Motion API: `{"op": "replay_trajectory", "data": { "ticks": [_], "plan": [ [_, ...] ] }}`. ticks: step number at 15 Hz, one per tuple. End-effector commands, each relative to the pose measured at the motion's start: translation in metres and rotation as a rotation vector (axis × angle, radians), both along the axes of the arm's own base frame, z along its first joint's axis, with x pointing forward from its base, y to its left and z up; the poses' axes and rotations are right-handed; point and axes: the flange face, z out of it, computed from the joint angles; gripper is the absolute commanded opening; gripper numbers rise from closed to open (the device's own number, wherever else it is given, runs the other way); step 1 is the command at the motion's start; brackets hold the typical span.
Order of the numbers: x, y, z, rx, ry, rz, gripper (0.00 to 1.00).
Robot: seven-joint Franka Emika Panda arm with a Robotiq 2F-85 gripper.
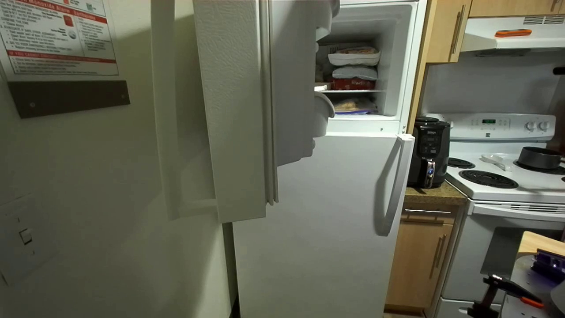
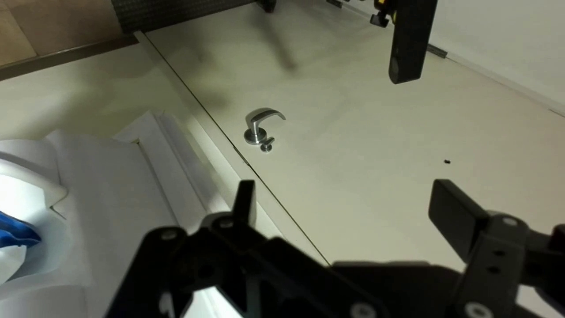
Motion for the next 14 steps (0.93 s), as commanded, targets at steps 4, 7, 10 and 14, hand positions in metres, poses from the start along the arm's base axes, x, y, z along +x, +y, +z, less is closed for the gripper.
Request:
{"op": "replay_trajectory", "data": {
  "ticks": [4,7,10,14],
  "plan": [
    [-0.0023,0.0016,0.0192,0.081,-0.007,0.121,1.0],
    [-0.0022,0.004,0.0225,0.099,-0.012,0.153,1.0],
    [-0.0009,0.0052,0.0227,0.111,-0.017,0.176,1.0],
    [0.0028,0.0062,0.0188,0.089,-0.033,0.165,1.0]
  ]
}}
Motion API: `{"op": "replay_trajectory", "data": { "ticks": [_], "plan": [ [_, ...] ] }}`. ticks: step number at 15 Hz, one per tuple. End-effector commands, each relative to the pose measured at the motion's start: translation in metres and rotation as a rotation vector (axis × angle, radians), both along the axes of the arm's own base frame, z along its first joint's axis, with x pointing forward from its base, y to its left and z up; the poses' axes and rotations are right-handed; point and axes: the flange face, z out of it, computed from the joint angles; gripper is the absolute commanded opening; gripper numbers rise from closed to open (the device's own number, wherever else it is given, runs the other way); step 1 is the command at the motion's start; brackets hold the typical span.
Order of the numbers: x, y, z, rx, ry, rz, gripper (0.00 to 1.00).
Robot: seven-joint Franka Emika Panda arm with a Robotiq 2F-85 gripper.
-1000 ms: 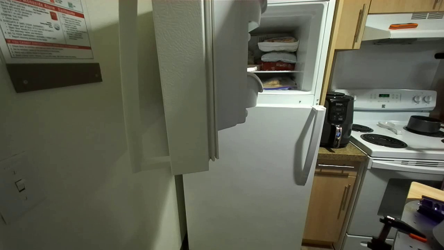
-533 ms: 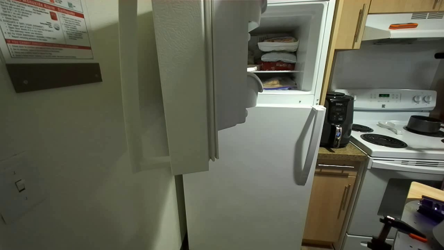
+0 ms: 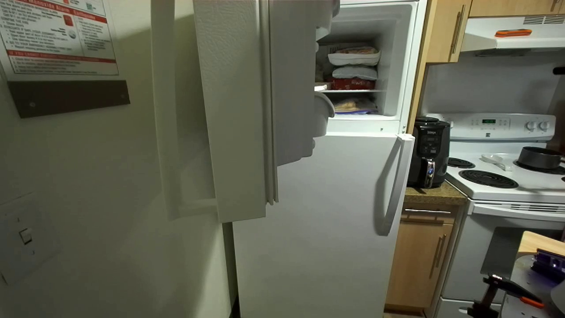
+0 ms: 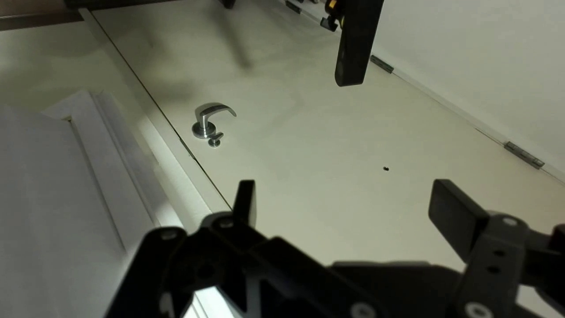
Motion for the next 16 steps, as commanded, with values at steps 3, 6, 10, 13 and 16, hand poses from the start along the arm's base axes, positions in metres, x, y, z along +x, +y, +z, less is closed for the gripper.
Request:
{"op": "replay_trajectory", "data": {
  "ticks": [3,6,10,13,16],
  "plan": [
    [0.0102,0.0018,-0.0073,-0.029,-0.009,0.031,1.0],
    [0.0058,0.0026,-0.0047,-0.009,0.006,0.004,1.0],
    [0.005,0.0033,-0.0047,-0.009,0.005,0.005,1.0],
    [0.005,0.0033,-0.0047,-0.009,0.005,0.006,1.0],
    [0.005,0.0033,-0.0047,-0.009,0.005,0.006,1.0]
  ]
}}
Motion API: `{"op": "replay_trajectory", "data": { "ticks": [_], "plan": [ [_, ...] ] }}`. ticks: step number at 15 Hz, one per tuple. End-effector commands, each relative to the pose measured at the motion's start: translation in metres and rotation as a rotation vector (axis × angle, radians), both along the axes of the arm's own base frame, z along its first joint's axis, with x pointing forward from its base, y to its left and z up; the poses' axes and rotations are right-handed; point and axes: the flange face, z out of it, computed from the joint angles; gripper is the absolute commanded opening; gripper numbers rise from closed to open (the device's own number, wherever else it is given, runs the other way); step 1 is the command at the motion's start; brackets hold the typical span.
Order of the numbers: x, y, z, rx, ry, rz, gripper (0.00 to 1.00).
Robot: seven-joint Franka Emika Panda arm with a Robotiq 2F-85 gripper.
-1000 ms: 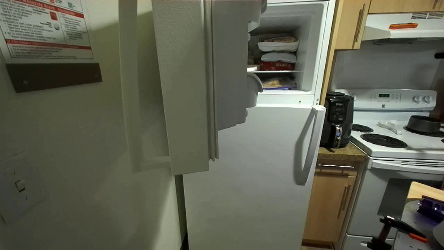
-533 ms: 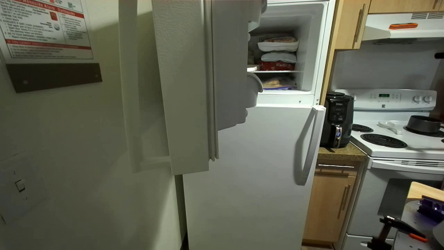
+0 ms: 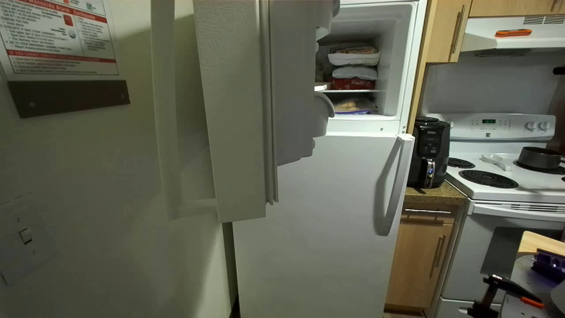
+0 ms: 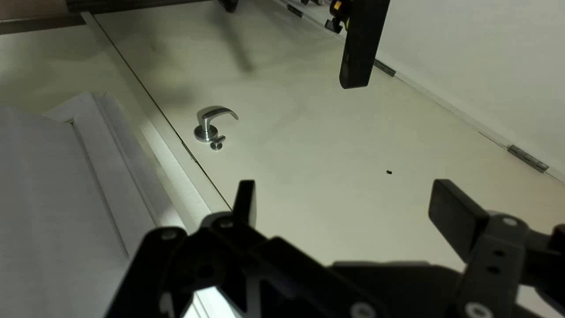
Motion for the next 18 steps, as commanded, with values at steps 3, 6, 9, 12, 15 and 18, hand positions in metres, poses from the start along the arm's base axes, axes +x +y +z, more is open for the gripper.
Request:
{"op": "replay_trajectory", "data": {
  "ticks": [3,6,9,12,15,18],
  "plan": [
    [0.0,0.0,0.001,0.0,0.0,0.0,1.0],
    [0.001,0.0,-0.001,-0.005,-0.003,-0.013,1.0],
    [0.006,-0.001,-0.001,-0.009,-0.016,-0.026,1.0],
    [0.01,0.0,-0.004,-0.002,-0.015,-0.032,1.0],
    [0.017,0.006,-0.009,0.001,-0.012,-0.025,1.0],
    [0.026,0.017,-0.013,0.007,-0.01,-0.013,1.0]
  ]
}}
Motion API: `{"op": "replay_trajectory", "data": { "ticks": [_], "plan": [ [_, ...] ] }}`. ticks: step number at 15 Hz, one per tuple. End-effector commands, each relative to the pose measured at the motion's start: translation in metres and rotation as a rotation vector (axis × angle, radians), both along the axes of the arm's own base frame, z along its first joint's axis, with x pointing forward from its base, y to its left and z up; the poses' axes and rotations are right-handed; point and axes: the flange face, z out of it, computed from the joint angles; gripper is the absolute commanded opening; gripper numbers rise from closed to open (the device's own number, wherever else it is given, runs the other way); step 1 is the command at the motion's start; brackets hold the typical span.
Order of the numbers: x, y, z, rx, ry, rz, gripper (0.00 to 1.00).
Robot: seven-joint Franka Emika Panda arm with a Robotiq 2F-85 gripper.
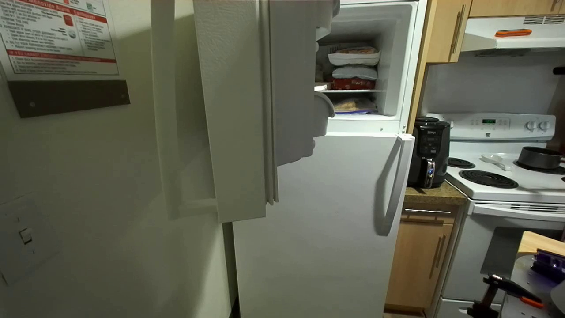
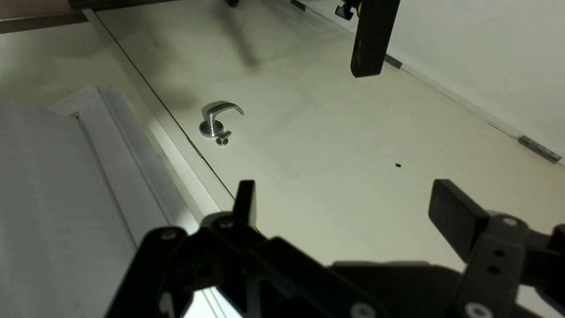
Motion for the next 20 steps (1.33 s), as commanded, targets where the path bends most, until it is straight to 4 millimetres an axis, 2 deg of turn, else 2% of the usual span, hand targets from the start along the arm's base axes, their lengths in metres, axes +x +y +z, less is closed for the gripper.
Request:
{"op": "replay_trajectory", "data": {
  "ticks": [1,6,20],
  "plan": [
    [0.015,0.014,-0.005,0.008,-0.014,0.01,1.0],
    [0.025,0.028,-0.009,0.013,-0.012,0.024,1.0],
    [0.025,0.027,-0.011,0.01,0.019,0.014,1.0]
  ]
}}
